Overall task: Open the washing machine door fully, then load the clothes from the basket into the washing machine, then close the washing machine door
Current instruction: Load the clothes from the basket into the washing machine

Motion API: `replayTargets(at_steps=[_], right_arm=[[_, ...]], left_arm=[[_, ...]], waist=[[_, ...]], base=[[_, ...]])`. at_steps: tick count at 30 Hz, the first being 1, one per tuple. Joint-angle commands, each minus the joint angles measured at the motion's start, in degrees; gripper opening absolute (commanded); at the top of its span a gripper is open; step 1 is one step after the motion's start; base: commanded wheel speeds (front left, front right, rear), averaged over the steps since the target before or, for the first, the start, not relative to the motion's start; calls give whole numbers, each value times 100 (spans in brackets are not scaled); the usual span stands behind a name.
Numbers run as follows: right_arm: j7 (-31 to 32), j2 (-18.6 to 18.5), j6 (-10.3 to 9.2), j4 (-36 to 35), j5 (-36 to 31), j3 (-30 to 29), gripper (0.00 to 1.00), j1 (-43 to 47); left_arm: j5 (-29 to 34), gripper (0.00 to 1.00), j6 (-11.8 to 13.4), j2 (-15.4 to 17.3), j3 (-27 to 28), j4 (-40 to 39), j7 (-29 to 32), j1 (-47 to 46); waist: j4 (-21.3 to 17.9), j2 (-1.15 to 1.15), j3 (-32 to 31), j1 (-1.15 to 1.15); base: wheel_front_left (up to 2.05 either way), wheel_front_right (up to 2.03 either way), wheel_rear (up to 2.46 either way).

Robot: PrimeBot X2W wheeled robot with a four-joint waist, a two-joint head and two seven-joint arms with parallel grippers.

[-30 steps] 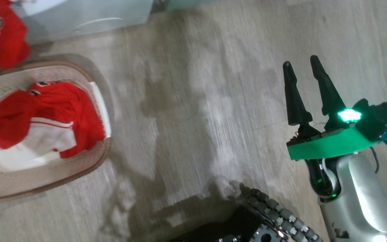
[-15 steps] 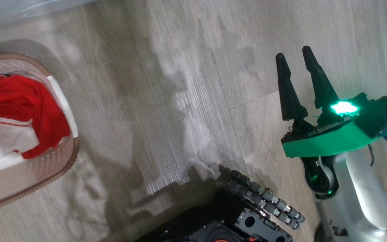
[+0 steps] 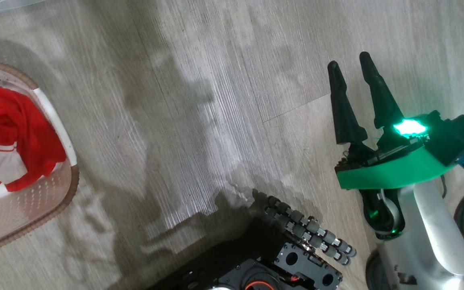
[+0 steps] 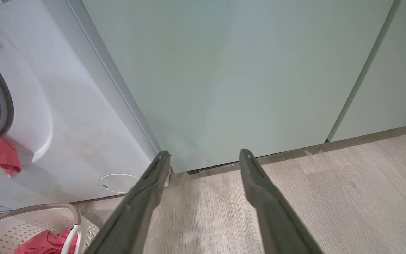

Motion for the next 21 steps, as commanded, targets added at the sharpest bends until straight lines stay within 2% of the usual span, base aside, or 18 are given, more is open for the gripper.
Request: replayTargets(at_steps=[1, 12, 13, 14, 15, 21], right_arm=[[-37, -22, 0, -180, 31, 79, 100, 96], [-37, -22, 0, -163, 25, 58, 100, 60], [-37, -22, 0, -156, 19, 49, 100, 61], [-37, -22, 0, -147, 11, 39, 100, 64], [-37, -22, 0, -134, 2, 26, 100, 68], [-37, -22, 0, -75, -101, -83, 100, 97]], left_arm=[[8, 0, -52, 257, 2, -16, -24, -35], [-118, 0, -283, 223, -83, 585, -116, 448], [-96, 34, -277, 223, -110, 592, -136, 484], [-86, 80, -265, 215, -124, 588, -170, 522], [-51, 100, -259, 213, -160, 568, -225, 572], [21, 100, -192, 48, -273, 410, -711, 1084]], waist=[[22, 0, 1, -1], [129, 0, -43, -1], [144, 0, -63, -1], [161, 0, -92, -1], [181, 0, -125, -1], [392, 0, -450, -1]], base=[[0, 0, 0], [0, 0, 0], [0, 0, 0], [0, 0, 0], [0, 0, 0], [0, 0, 0]])
